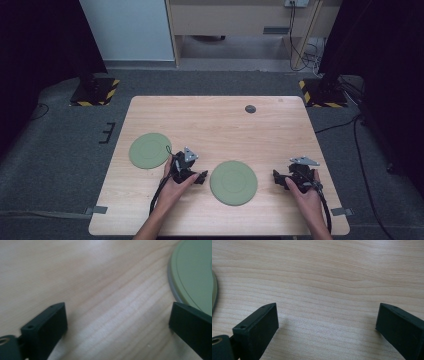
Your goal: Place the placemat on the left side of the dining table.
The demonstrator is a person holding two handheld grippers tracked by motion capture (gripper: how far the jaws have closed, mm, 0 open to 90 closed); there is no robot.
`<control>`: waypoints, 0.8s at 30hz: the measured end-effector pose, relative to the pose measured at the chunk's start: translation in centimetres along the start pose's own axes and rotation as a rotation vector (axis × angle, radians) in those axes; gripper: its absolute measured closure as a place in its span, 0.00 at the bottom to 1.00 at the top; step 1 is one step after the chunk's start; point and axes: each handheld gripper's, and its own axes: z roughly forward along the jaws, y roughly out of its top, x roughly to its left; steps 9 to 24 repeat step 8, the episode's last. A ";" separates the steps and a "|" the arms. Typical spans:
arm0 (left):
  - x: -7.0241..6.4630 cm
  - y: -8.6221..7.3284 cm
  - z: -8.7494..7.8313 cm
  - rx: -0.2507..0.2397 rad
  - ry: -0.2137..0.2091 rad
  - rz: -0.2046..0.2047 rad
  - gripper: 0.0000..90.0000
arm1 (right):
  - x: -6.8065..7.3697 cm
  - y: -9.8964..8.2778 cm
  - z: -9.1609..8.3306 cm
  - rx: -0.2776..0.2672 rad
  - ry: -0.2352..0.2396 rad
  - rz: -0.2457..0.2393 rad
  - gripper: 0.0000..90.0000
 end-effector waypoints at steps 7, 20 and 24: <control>-0.3 -0.6 -0.6 0.002 0.038 -0.040 0.00 | 0.1 -0.1 -0.1 0.003 0.005 -0.006 0.05; -0.3 -0.7 -0.7 0.001 0.042 -0.045 0.00 | 0.1 -0.1 -0.1 0.003 0.005 -0.006 0.05; -0.3 -0.7 -0.7 0.001 0.042 -0.045 0.00 | 0.1 -0.1 -0.1 0.003 0.005 -0.006 0.05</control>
